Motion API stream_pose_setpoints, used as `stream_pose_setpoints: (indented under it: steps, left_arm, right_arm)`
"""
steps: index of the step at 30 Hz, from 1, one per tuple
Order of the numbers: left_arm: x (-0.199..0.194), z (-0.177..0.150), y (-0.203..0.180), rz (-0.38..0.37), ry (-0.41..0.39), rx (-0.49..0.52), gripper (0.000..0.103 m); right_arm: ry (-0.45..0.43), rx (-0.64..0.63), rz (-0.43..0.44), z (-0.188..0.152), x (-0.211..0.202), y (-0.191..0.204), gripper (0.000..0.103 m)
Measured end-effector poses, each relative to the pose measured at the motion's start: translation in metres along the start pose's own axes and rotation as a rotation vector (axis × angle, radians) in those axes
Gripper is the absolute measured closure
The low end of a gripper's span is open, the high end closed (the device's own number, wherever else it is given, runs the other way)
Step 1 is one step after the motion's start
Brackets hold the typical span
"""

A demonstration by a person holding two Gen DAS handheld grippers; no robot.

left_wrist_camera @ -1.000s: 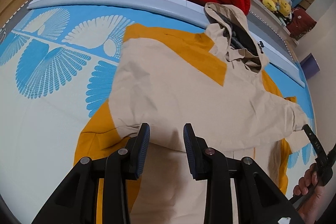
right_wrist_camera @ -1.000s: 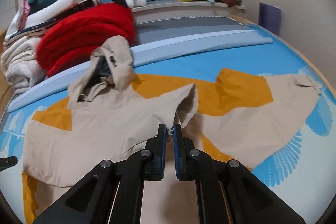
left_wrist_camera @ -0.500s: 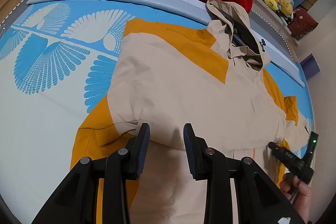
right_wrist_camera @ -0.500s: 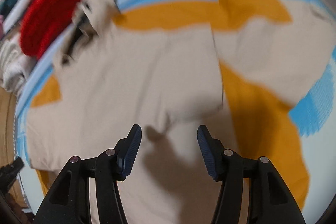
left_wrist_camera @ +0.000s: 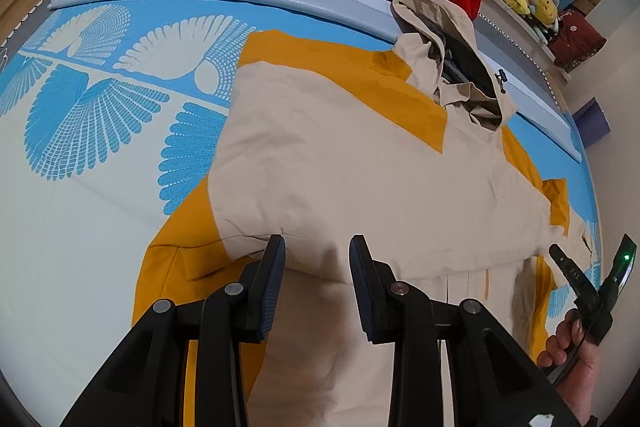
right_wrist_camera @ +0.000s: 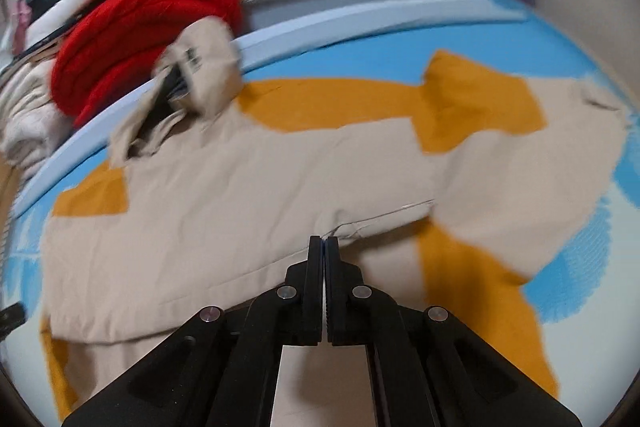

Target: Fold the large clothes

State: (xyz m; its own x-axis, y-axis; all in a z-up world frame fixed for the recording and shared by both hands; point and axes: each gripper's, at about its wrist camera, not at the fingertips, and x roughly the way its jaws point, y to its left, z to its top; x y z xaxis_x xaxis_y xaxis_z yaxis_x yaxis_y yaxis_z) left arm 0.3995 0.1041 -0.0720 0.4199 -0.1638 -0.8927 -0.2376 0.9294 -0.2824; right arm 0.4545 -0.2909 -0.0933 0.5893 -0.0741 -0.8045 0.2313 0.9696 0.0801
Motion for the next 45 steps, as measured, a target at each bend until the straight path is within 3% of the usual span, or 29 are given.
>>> stream_pose_setpoints:
  steps: [5, 7, 9, 10, 12, 13, 15, 18, 20, 23, 27, 31, 33, 38, 40, 45]
  left_arm:
    - [0.002, 0.0, 0.0, 0.003, 0.004, 0.003, 0.074]
    - [0.004, -0.002, -0.001, 0.006, 0.007, 0.005, 0.075]
    - [0.007, -0.003, -0.001, 0.011, 0.016, 0.011, 0.074]
    - [0.01, -0.004, -0.001, 0.018, 0.024, 0.015, 0.074]
    - [0.019, -0.007, 0.0, 0.04, 0.044, 0.024, 0.074]
    - [0.025, -0.008, 0.002, 0.056, 0.055, 0.032, 0.074]
    - [0.04, -0.01, 0.009, 0.122, 0.087, 0.046, 0.074]
    - [0.072, -0.012, 0.028, 0.211, 0.163, 0.023, 0.073]
    - [0.084, -0.015, 0.037, 0.217, 0.182, -0.001, 0.072]
    - [0.069, -0.012, 0.027, 0.23, 0.161, -0.03, 0.073]
    - [0.058, -0.014, 0.003, 0.201, 0.111, 0.032, 0.072]
    - [0.083, -0.031, 0.004, 0.241, 0.226, 0.049, 0.071]
    - [0.066, -0.031, -0.007, 0.3, 0.167, 0.081, 0.071]
    - [-0.001, -0.034, -0.048, 0.217, -0.018, 0.171, 0.07]
    - [-0.017, -0.044, -0.057, 0.233, -0.066, 0.202, 0.07]
    - [-0.024, -0.071, -0.075, 0.255, -0.081, 0.25, 0.07]
  right_arm:
    - [0.022, 0.076, -0.007, 0.001, 0.002, -0.018, 0.083]
    - [0.018, 0.062, 0.058, 0.001, 0.004, -0.013, 0.075]
    - [0.084, 0.061, 0.157, -0.004, 0.022, -0.009, 0.058]
    - [0.166, 0.065, 0.176, -0.01, 0.038, -0.012, 0.057]
    - [0.242, 0.096, 0.134, -0.022, 0.053, -0.021, 0.059]
    - [0.217, 0.107, 0.143, -0.022, 0.05, -0.024, 0.059]
    - [0.221, 0.08, 0.08, -0.014, 0.041, -0.022, 0.059]
    - [0.155, 0.069, 0.093, 0.001, 0.014, -0.022, 0.059]
    - [0.111, 0.051, 0.109, 0.008, -0.005, -0.021, 0.059]
    - [0.039, -0.01, 0.09, 0.015, -0.033, -0.019, 0.059]
    - [-0.003, -0.041, 0.095, 0.02, -0.055, -0.019, 0.059]
    - [0.0, -0.062, 0.1, 0.017, -0.062, -0.029, 0.059]
    - [0.0, -0.062, 0.09, 0.016, -0.066, -0.033, 0.059]
    - [-0.031, -0.046, 0.061, 0.017, -0.08, -0.052, 0.059]
    - [-0.039, -0.033, 0.06, 0.017, -0.085, -0.057, 0.059]
    - [-0.073, -0.016, 0.057, 0.014, -0.101, -0.065, 0.059]
